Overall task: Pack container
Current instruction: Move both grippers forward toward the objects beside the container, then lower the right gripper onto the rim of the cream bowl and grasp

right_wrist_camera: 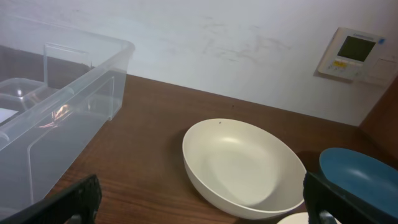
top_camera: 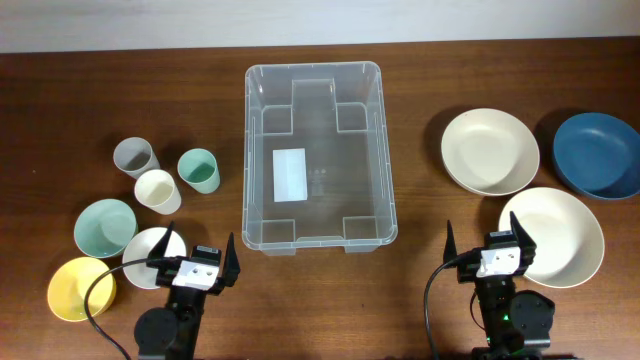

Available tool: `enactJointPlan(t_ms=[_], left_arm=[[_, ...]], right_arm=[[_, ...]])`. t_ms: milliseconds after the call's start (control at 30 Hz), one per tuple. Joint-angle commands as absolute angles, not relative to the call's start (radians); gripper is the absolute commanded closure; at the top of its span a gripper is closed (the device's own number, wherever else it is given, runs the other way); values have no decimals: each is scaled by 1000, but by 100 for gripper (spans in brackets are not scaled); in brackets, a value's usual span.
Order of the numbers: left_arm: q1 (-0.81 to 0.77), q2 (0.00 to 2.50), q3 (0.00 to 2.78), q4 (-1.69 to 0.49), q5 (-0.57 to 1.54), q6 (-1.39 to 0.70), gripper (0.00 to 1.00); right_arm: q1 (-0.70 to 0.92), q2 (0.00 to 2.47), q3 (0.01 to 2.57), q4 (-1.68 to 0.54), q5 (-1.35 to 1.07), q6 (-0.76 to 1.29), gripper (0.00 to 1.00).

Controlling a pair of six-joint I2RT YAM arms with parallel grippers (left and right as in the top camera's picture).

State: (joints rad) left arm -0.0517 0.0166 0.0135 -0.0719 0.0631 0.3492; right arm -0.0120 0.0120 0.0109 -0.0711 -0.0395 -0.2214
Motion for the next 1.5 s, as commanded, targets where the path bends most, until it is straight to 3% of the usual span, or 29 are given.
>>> enactJointPlan(t_ms=[0,533,700,900,1167,1467], left_arm=[[-57,7,9,-76,56,360,1],[-57,7,9,-76,56,361,1],[-56,7,9,-72,76,354,1],[-56,17,17,-88,25,83,1],[-56,143,197,-156,7,52,1],[-56,595,651,-394,-22,52,1]], right_arm=[[-7,6,6,-75,-49,-228,1],[-7,6,6,-72,-61,-228,1],[-7,40,6,-72,-71,10,1],[-7,154,45,-76,-72,66,1],[-7,501,333,-147,-76,68,1],[-9,1058,958,-564,-83,60,1]])
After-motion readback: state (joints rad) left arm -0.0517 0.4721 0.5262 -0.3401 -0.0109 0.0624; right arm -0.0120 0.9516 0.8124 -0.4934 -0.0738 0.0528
